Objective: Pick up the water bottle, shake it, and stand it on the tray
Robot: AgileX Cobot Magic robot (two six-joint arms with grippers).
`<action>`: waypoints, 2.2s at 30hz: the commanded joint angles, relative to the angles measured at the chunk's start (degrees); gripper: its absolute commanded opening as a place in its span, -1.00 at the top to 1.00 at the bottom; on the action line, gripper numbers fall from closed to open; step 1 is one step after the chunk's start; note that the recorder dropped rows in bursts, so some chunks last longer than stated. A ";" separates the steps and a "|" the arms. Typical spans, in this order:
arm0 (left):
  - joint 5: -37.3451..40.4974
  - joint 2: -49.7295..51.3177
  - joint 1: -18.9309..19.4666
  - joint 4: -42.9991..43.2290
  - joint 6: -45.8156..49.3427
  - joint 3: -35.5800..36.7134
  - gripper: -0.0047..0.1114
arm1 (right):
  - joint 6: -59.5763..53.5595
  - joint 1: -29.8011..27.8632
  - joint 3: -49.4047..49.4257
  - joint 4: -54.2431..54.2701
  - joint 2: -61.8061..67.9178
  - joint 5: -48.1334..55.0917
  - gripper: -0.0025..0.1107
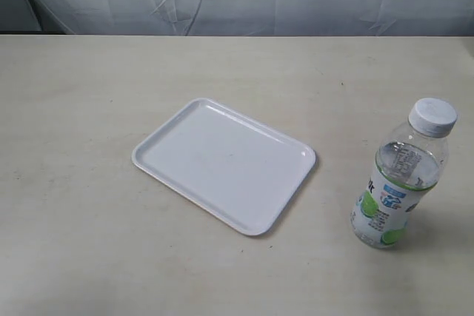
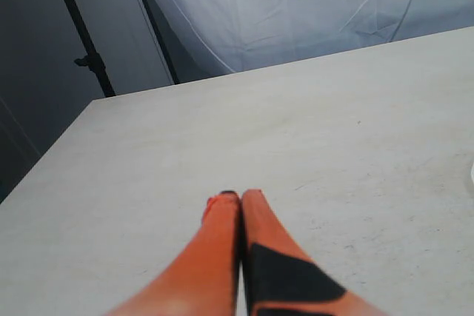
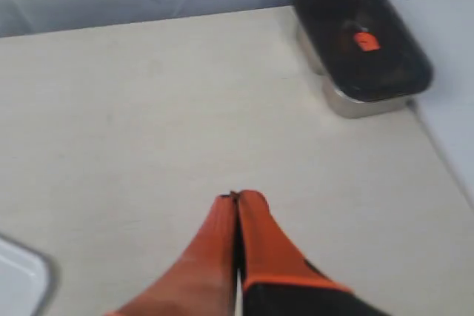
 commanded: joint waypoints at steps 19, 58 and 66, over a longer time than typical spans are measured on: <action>-0.87 -0.24 0.05 -0.21 -0.47 0.13 0.92 | -20.68 5.42 38.14 34.28 -27.88 -8.01 0.97; -0.87 -0.24 0.05 -0.21 -0.47 0.13 0.92 | -17.70 5.42 39.31 32.18 -14.53 -12.94 -0.50; -0.87 -0.24 0.05 -0.21 -0.47 0.13 0.92 | -17.90 6.49 39.31 33.30 -6.57 -17.46 -0.50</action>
